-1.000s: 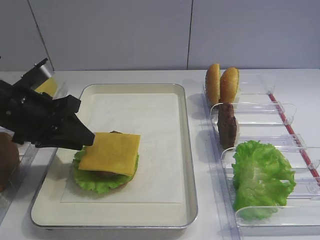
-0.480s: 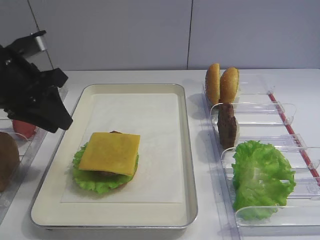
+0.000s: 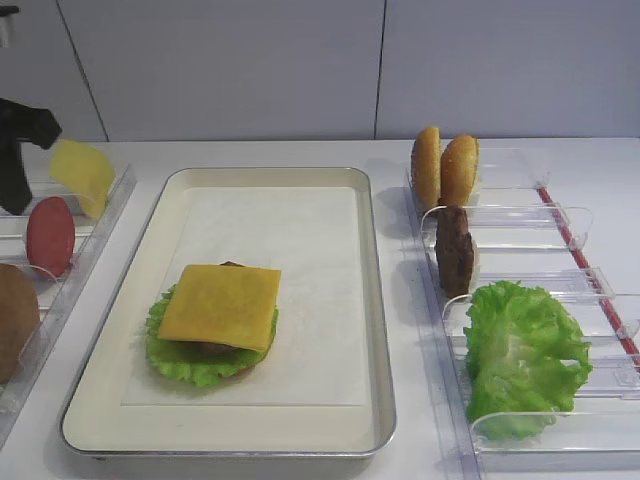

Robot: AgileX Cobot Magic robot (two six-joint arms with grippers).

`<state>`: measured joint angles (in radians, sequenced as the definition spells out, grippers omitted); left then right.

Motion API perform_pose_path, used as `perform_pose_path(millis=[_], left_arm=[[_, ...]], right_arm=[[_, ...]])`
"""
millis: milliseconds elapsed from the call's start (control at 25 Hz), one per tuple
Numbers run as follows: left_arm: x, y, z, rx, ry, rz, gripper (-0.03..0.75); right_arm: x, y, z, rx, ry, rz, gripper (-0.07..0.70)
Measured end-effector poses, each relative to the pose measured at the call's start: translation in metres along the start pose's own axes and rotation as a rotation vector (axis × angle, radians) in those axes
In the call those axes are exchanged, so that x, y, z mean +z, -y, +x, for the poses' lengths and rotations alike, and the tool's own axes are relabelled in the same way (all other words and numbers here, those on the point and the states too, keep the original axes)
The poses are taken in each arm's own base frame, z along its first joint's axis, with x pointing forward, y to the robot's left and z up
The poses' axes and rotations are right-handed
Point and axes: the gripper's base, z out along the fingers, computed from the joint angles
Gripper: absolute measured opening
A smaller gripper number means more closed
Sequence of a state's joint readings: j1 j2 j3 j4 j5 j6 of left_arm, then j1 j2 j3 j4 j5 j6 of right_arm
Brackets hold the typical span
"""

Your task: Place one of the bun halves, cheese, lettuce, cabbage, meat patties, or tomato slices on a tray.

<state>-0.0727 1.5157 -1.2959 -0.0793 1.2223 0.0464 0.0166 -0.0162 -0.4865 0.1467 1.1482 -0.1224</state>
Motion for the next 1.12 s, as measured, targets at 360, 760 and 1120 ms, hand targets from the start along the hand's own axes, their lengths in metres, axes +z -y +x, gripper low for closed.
perform_pose_path(millis=[360, 760, 1120], left_arm=[[-0.047, -0.001, 0.067, -0.016, 0.126, -0.069, 0.213], [-0.067, 0.001, 0.158, -0.023, 0.261, -0.075, 0.213], [-0.064, 0.002, 0.234, -0.019, 0.433, -0.074, 0.213]], right_arm=[[0.0, 0.0, 0.0, 0.0, 0.0, 0.0, 0.258], [0.0, 0.0, 0.0, 0.0, 0.0, 0.0, 0.258], [0.0, 0.0, 0.0, 0.0, 0.0, 0.0, 0.258]])
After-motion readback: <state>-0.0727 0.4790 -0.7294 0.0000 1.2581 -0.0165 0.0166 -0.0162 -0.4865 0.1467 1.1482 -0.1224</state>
